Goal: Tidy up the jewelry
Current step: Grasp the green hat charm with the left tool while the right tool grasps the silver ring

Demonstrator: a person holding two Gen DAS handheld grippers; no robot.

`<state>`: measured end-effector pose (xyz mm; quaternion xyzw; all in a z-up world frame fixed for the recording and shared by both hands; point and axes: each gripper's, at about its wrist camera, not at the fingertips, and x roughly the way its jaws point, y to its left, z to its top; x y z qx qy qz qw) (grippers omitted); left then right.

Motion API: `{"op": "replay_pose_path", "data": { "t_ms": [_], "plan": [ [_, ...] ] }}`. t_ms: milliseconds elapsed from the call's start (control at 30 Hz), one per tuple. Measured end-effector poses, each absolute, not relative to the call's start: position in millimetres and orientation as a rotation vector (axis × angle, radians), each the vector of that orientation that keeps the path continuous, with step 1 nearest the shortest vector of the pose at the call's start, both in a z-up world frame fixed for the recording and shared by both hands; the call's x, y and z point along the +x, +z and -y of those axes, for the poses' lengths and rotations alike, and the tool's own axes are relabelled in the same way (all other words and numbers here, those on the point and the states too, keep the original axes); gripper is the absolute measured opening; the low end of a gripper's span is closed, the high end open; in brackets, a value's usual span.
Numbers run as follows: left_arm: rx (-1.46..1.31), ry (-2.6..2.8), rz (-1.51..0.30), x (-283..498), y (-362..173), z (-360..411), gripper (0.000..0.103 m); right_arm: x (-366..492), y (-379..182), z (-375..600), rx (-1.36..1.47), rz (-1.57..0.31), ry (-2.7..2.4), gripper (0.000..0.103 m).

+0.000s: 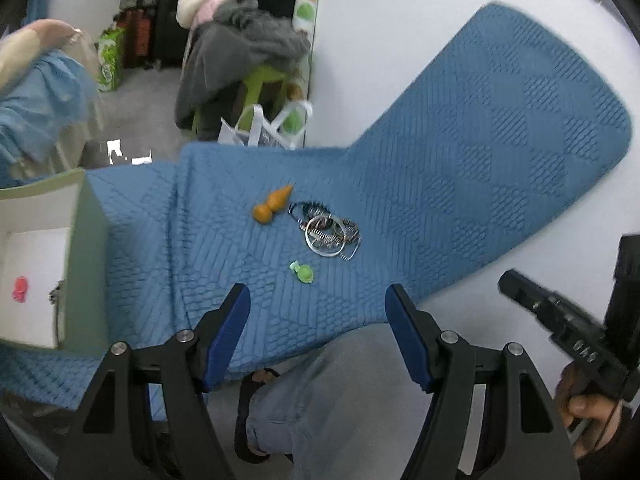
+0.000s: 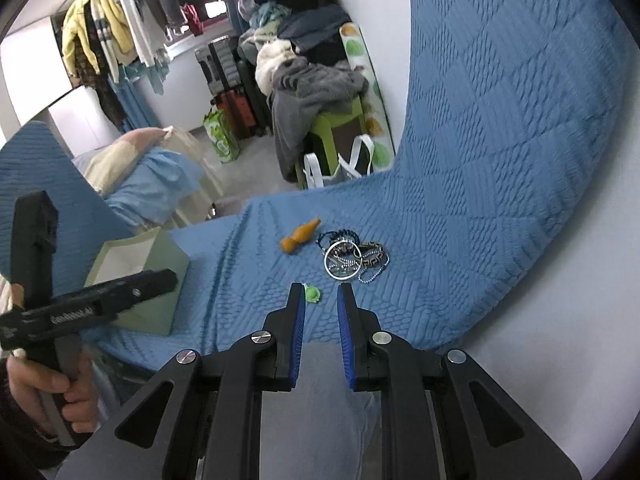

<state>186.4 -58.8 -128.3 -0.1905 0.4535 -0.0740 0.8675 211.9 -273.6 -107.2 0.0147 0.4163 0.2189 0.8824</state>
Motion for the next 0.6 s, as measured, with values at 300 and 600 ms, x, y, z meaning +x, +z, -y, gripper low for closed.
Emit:
{"op": "replay_pose_path", "data": {
  "t_ms": [300, 600],
  "plan": [
    [-0.355, -0.201, -1.037, 239, -188, 76, 0.07, 276, -153, 269, 0.004, -0.95, 0.512, 0.014],
    [-0.324, -0.245, -1.139, 280, -241, 86, 0.069, 343, -211, 260, -0.021, -1.051, 0.577, 0.014]
  ]
}}
